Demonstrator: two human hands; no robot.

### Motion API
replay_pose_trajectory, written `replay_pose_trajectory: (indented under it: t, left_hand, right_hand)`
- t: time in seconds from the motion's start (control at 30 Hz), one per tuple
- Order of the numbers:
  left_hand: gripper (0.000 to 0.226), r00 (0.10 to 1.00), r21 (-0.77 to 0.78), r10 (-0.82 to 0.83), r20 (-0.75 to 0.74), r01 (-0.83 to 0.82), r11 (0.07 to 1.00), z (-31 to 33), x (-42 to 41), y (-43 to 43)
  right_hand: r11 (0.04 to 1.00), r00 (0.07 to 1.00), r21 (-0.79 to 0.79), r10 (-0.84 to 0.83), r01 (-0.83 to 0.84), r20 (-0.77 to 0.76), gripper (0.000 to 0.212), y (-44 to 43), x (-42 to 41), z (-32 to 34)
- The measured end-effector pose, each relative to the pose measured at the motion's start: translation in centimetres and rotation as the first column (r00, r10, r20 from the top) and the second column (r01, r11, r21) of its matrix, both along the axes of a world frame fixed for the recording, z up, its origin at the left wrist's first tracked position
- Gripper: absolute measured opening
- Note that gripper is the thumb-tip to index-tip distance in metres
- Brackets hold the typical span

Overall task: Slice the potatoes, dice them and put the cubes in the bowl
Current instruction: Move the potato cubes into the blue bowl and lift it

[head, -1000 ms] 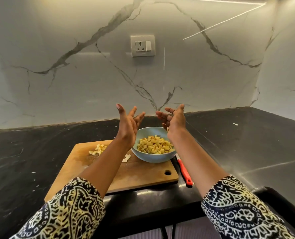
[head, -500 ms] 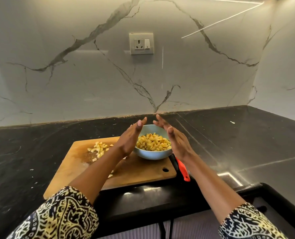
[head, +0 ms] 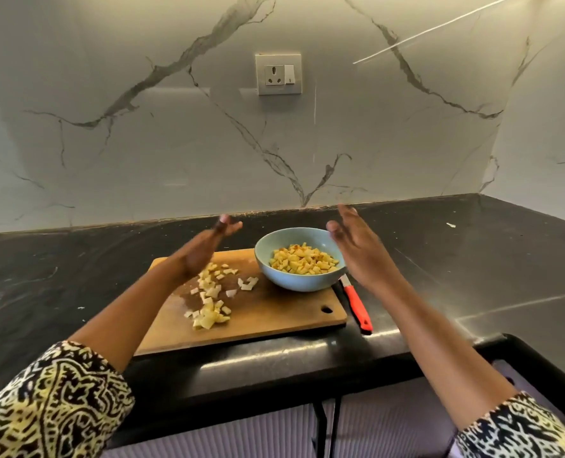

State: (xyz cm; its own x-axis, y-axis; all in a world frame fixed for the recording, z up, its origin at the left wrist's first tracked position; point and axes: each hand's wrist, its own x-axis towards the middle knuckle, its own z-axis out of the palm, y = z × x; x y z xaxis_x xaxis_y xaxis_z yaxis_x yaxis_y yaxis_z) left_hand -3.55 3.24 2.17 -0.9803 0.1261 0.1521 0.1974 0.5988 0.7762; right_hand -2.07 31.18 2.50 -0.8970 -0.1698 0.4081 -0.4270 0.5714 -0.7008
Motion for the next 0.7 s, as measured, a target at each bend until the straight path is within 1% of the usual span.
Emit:
replay_pose_trajectory:
  t: [0.07, 0.1, 0.13, 0.17, 0.2, 0.27, 0.3, 0.33, 0.37, 0.4, 0.5, 0.57, 0.63, 0.7]
  left_hand:
    - [0.093, 0.995, 0.126, 0.081, -0.055, -0.074, 0.989, 0.0, 0.5, -2.4]
    - [0.088, 0.988, 0.150, 0.139, -0.067, -0.128, 0.980, -0.2, 0.7, -3.5]
    - [0.079, 0.975, 0.138, 0.210, -0.072, -0.199, 0.970, -0.6, 0.8, -4.6]
    - [0.069, 0.954, 0.090, 0.291, -0.069, -0.284, 0.955, -1.1, 0.9, -5.8]
    - [0.061, 0.933, 0.032, 0.356, -0.059, -0.355, 0.934, -1.8, 1.0, -6.8]
    - [0.051, 0.900, -0.044, 0.436, -0.019, -0.436, 0.899, -3.3, 1.6, -8.2]
    - [0.049, 0.890, -0.063, 0.456, 0.005, -0.455, 0.888, -4.0, 1.9, -8.5]
    - [0.047, 0.884, -0.079, 0.467, 0.026, -0.464, 0.882, -4.5, 2.1, -8.9]
    - [0.046, 0.880, -0.087, 0.473, 0.043, -0.469, 0.879, -4.8, 2.3, -8.9]
    - [0.045, 0.878, -0.086, 0.475, 0.050, -0.470, 0.878, -5.0, 2.3, -8.9]
    - [0.044, 0.876, -0.075, 0.480, 0.050, -0.476, 0.876, -5.0, 2.1, -9.2]
    - [0.044, 0.882, -0.072, 0.468, 0.050, -0.464, 0.883, -5.2, 2.0, -9.4]
    - [0.043, 0.888, -0.076, 0.459, 0.041, -0.455, 0.887, -5.3, 2.0, -9.5]
    - [0.043, 0.887, -0.084, 0.459, 0.043, -0.455, 0.887, -5.2, 2.0, -9.4]
  right_hand:
    - [0.994, 0.980, 0.063, 0.098, -0.088, -0.171, 0.051, -3.3, 2.3, 0.4]
    - [0.981, 0.958, 0.104, 0.184, -0.164, -0.221, 0.047, -5.2, 3.6, 0.4]
    - [0.957, 0.934, 0.165, 0.272, -0.238, -0.232, 0.046, -7.0, 4.5, -0.1]
    - [0.923, 0.914, 0.238, 0.351, -0.302, -0.203, 0.048, -8.9, 5.3, -0.8]
    - [0.884, 0.907, 0.320, 0.399, -0.341, -0.136, 0.052, -10.6, 5.5, -1.5]
    - [0.774, 0.917, 0.542, 0.398, -0.327, -0.015, 0.065, -13.6, 5.0, -3.2]
    - [0.709, 0.921, 0.634, 0.390, -0.309, 0.013, 0.070, -14.7, 4.3, -4.0]
    - [0.663, 0.923, 0.687, 0.384, -0.298, 0.030, 0.073, -15.8, 3.6, -4.6]
    - [0.640, 0.925, 0.709, 0.379, -0.294, 0.041, 0.073, -16.6, 2.7, -5.1]
    - [0.638, 0.926, 0.711, 0.375, -0.296, 0.049, 0.072, -17.3, 1.8, -5.5]
    - [0.671, 0.937, 0.693, 0.349, -0.263, 0.018, 0.070, -18.7, -1.4, -5.9]
    - [0.689, 0.944, 0.674, 0.330, -0.265, 0.033, 0.069, -19.1, -3.2, -5.6]
    - [0.676, 0.940, 0.678, 0.334, -0.290, 0.069, 0.068, -19.8, -4.4, -5.3]
    - [0.636, 0.930, 0.706, 0.359, -0.310, 0.085, 0.064, -20.7, -4.8, -4.9]
